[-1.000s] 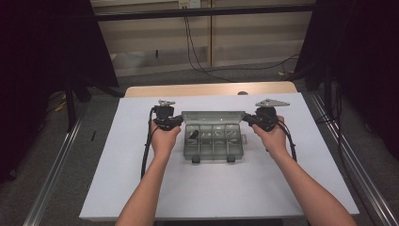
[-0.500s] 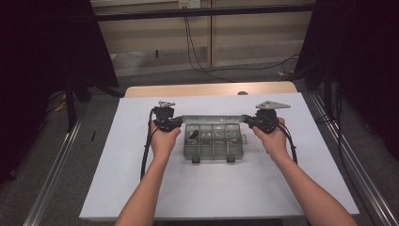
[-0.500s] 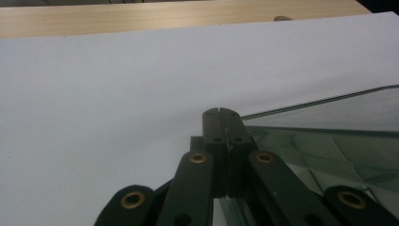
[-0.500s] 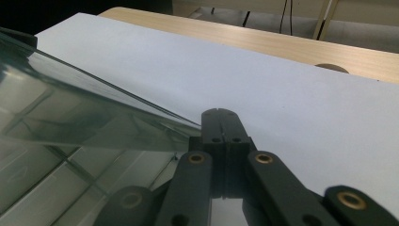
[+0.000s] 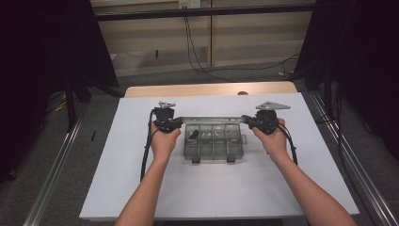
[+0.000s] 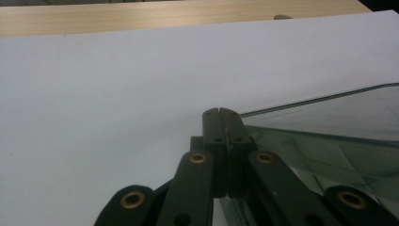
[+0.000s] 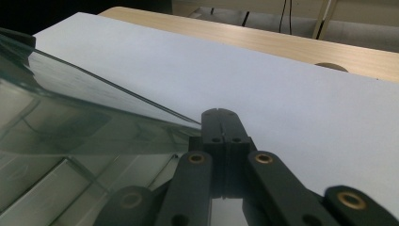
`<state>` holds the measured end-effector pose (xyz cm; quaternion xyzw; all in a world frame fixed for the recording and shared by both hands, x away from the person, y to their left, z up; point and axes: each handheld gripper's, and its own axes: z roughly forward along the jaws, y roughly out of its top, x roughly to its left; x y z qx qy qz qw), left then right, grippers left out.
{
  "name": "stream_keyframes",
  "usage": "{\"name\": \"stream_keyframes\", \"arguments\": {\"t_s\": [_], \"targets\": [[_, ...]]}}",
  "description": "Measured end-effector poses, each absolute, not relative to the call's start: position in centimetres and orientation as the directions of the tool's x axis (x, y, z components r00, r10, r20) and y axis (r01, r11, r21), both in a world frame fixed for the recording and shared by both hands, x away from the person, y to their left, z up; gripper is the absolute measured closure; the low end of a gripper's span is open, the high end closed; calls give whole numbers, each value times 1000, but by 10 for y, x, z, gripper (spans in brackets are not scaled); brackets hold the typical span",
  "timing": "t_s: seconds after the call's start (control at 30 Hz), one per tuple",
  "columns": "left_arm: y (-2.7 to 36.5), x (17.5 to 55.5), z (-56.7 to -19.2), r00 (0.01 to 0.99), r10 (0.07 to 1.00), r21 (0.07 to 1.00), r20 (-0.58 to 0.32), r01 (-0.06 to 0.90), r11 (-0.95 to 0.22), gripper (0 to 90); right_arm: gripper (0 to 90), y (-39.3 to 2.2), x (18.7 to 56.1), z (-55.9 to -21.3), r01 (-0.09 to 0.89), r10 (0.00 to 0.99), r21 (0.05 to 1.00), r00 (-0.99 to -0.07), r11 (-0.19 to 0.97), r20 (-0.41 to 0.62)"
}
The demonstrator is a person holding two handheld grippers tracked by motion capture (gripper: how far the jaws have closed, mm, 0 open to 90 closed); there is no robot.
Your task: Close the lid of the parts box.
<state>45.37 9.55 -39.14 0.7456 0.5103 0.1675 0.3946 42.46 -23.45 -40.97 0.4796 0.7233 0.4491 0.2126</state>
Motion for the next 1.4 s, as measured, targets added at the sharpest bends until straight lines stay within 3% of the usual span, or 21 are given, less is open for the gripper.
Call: {"name": "stream_keyframes", "arguments": {"t_s": [1.4], "targets": [[96,448,-396,409,896,761,-173,633,-142,900,900,-231,417,-413,507,896,854,-424,115,131]]}}
